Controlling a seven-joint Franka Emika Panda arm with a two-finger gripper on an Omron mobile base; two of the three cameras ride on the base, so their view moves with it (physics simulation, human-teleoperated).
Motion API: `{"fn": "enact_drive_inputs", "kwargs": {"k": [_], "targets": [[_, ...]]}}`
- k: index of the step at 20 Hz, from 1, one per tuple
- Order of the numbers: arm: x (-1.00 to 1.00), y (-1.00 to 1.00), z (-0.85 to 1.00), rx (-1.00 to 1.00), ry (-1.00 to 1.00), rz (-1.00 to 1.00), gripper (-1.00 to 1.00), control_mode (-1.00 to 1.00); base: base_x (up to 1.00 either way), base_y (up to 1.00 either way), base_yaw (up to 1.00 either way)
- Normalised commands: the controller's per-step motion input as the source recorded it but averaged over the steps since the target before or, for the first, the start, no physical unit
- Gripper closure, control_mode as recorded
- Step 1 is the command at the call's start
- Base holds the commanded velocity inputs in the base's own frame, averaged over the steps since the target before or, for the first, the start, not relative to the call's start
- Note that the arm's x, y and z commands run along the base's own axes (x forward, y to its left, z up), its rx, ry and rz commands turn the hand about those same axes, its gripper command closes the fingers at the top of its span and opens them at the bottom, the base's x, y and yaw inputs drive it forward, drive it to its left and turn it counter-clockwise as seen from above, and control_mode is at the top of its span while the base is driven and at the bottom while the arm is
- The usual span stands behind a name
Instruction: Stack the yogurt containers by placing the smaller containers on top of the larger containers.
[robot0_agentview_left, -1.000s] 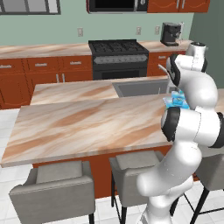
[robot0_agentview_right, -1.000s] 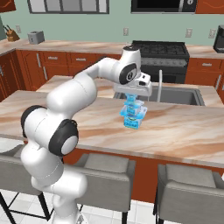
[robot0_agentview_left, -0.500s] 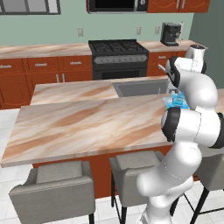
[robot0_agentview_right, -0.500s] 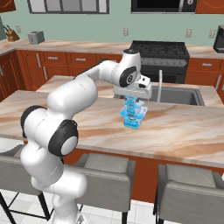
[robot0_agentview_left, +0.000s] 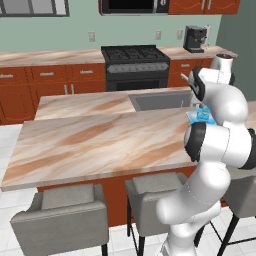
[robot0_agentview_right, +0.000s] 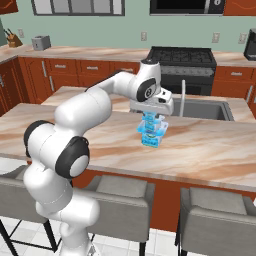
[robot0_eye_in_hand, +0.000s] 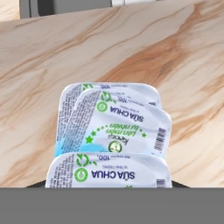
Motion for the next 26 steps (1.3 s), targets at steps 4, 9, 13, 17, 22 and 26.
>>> {"fn": "enact_drive_inputs", "kwargs": {"k": [4,9,13,17,22,26], "targets": [[0.05,0.00,-0.07,0.00,0.00,-0.03,1.00,-1.00,0.00,0.00,0.00],[0.04,0.00,-0.05,0.00,0.00,-0.02,1.00,-1.00,0.00,0.00,0.00],[0.03,0.00,-0.04,0.00,0.00,-0.02,1.00,-1.00,0.00,0.00,0.00],[0.09,0.00,-0.01,0.00,0.00,-0.02,1.00,-1.00,0.00,0.00,0.00],[0.16,0.00,0.00,0.00,0.00,-0.02,1.00,-1.00,0.00,0.00,0.00],[0.10,0.00,0.00,0.00,0.00,-0.02,1.00,-1.00,0.00,0.00,0.00]]}}
